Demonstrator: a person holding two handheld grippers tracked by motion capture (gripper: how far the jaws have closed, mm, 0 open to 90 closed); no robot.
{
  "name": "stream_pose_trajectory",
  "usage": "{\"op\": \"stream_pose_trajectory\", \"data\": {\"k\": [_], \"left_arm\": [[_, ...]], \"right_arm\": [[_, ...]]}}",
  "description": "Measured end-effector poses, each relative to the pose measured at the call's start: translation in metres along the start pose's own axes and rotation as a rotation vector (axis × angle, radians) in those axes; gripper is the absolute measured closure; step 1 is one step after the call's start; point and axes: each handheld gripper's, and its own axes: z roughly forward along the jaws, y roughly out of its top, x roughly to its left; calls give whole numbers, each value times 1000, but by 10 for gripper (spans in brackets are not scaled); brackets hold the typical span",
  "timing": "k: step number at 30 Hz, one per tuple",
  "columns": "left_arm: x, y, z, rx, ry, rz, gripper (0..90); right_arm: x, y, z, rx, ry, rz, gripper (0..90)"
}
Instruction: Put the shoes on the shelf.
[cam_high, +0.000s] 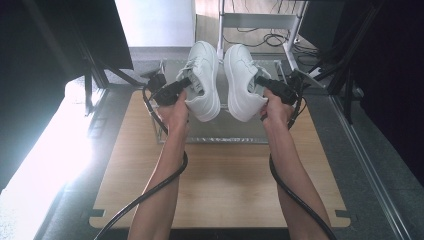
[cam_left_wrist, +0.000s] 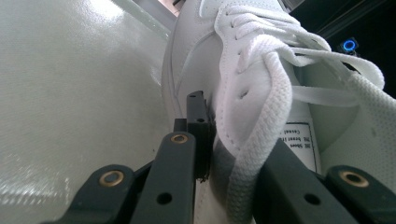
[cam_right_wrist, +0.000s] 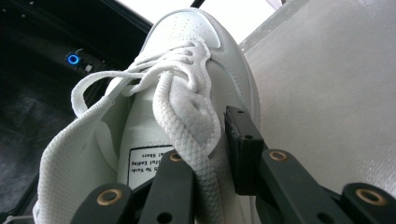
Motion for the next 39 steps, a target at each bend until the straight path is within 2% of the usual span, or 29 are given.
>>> {"op": "stream_pose_trajectory", "data": {"k": [3,8,14,21,28,33,36,39], "left_arm": [[0,3,5,11,3,-12,838],[-6,8,10,18,32,14,837],[-11,10,17,29,49,18,828],[-14,10,20,34,65,17,793],[-16,11,23,45,72,27,729],[-13,12,25,54,41,7,648],[-18,12,28,67,44,37,602],[-24,11,33,101,43,68,531]], "right_arm": [[-1,0,6,-1,-20,0,805],[0,0,10,-8,-25,4,800],[6,1,17,-11,-50,0,772],[9,0,21,-5,-52,11,726],[12,-1,25,-6,-59,6,663],[11,0,27,8,-50,19,618],[13,1,28,15,-57,-1,582],[17,0,30,32,-49,-39,495]]}}
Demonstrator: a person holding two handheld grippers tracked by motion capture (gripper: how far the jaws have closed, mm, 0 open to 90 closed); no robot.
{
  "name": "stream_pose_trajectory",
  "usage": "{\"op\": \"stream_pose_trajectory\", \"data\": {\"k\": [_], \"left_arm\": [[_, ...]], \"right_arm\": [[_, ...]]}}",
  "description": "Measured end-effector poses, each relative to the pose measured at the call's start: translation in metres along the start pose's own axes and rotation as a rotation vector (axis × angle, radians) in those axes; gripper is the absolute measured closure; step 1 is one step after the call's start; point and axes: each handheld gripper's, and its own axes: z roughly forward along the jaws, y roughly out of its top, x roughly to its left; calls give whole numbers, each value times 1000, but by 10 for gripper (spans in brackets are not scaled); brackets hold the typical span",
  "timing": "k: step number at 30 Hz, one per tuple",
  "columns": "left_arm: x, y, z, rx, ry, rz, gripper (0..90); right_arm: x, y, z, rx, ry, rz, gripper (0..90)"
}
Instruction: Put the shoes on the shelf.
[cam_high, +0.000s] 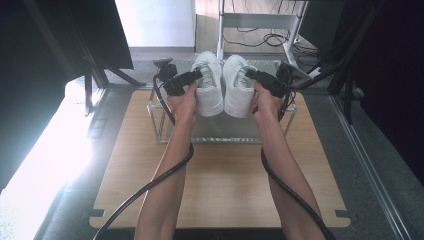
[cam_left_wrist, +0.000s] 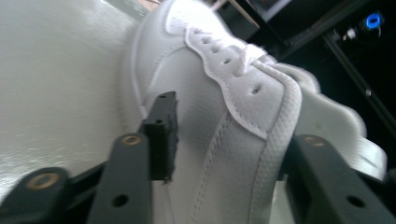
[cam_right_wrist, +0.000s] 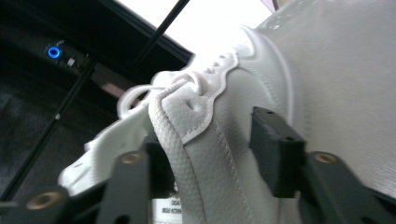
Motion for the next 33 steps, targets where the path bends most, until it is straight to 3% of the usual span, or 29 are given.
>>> {"op": "stream_pose_trajectory", "data": {"k": [2,5,12,18,23,27,33], "left_arm": [[-4,-1,0,-21,-3,18,499],[-4,0,-2,-13,-11,35,500],[0,1,-2,-4,-56,21,432],[1,1,-2,10,-71,36,361],[7,-1,-3,32,-94,48,223],[9,-3,-4,40,-97,66,209],[12,-6,-14,24,-190,94,208]], "right_arm": [[3,-1,2,9,14,-22,476],[6,-1,2,6,9,-42,473],[0,-1,3,7,63,-35,415],[-4,2,3,14,117,-24,371],[-11,5,-1,8,187,-34,373],[-7,7,-6,13,218,-69,323],[-5,8,-14,21,209,-126,257]]}}
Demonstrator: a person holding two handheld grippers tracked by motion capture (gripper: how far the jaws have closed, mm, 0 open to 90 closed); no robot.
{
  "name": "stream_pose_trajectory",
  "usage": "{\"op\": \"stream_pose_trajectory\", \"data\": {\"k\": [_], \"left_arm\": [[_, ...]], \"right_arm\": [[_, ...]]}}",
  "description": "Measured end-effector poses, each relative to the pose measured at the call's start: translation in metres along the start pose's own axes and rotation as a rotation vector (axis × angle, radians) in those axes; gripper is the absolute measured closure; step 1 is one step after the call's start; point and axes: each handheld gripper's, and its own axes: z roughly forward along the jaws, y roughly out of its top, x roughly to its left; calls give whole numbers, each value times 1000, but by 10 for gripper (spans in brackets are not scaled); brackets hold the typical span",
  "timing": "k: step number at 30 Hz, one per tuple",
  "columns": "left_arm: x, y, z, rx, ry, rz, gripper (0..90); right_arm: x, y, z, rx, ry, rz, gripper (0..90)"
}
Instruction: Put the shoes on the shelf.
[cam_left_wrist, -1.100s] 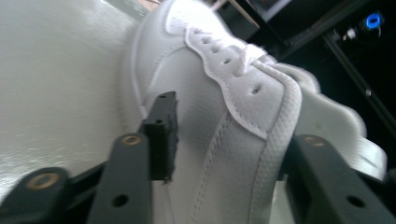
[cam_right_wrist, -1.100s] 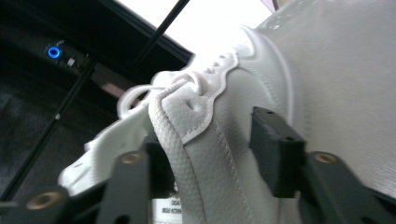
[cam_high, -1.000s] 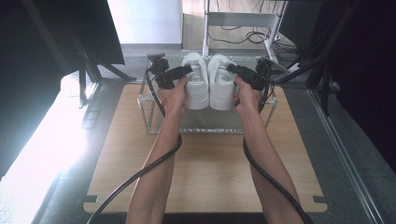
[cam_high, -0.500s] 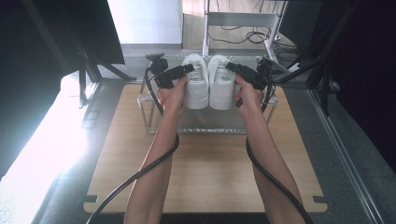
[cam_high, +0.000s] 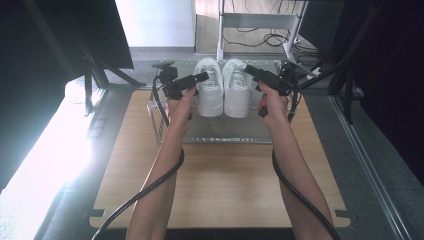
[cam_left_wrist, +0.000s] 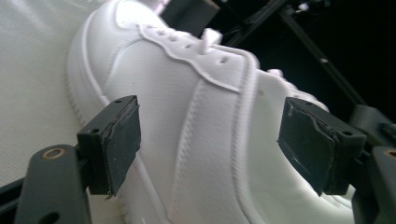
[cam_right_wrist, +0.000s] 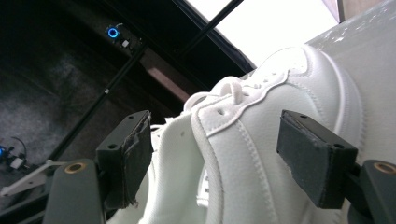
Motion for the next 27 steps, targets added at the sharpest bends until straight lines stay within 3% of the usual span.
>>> {"op": "stream_pose_trajectory", "data": {"k": [10,27], "left_arm": [[2,-3,-27,-50,-63,55,204],[14,-26,-53,-38,-109,110,154]], "right_arm": [[-17,-3,-19,24,64,10,276],[-27,-11,-56,55,94,-33,248]]}}
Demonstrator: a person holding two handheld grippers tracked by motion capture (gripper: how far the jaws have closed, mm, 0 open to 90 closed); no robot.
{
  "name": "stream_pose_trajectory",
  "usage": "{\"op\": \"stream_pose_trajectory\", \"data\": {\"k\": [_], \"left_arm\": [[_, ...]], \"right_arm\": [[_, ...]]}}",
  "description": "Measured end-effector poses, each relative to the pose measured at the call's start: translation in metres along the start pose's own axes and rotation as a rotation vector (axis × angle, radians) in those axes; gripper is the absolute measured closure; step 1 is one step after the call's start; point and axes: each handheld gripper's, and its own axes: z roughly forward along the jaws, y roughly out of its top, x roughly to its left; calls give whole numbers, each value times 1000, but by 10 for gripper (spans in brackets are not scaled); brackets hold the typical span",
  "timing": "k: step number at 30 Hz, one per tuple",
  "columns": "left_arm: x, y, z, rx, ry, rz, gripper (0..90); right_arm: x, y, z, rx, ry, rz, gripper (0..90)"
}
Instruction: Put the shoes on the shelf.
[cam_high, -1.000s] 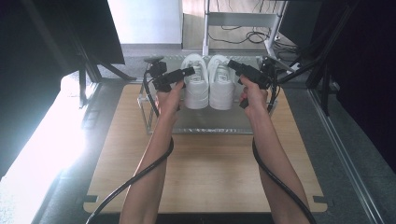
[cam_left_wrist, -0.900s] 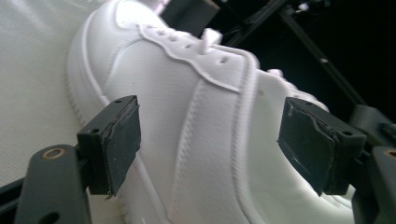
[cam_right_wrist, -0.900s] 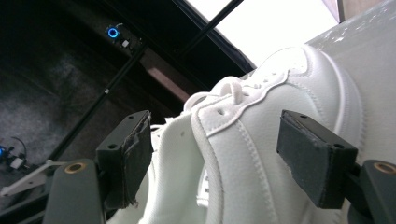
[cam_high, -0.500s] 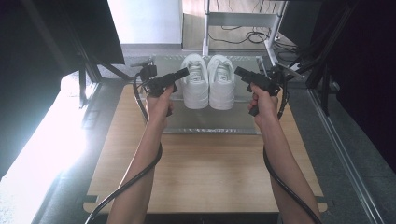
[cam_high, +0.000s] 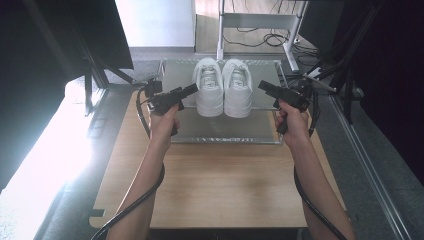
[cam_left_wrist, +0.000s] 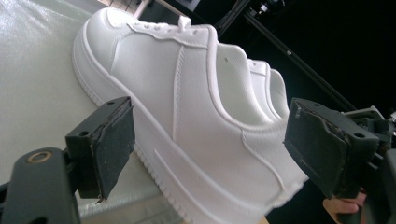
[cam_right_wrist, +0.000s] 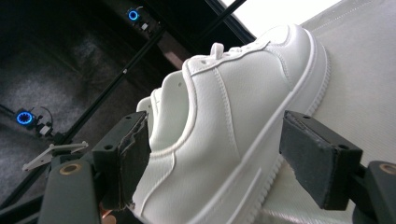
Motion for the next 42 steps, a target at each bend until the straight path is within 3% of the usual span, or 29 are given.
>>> {"op": "stream_pose_trajectory", "data": {"k": [10,24,30,37,42], "left_arm": [[1,-18,-25,1,-25,41,138],[9,-53,-55,29,-48,77,126],[15,-75,-66,56,-20,112,107],[18,-105,-73,121,31,180,44],[22,-127,-78,159,46,197,25]], "right_arm": [[-1,-11,-21,24,10,-77,219],[-10,-43,-46,94,16,-130,215],[-14,-57,-61,109,17,-153,215],[-23,-79,-74,166,-22,-225,214],[-32,-98,-80,213,-63,-262,205]]}}
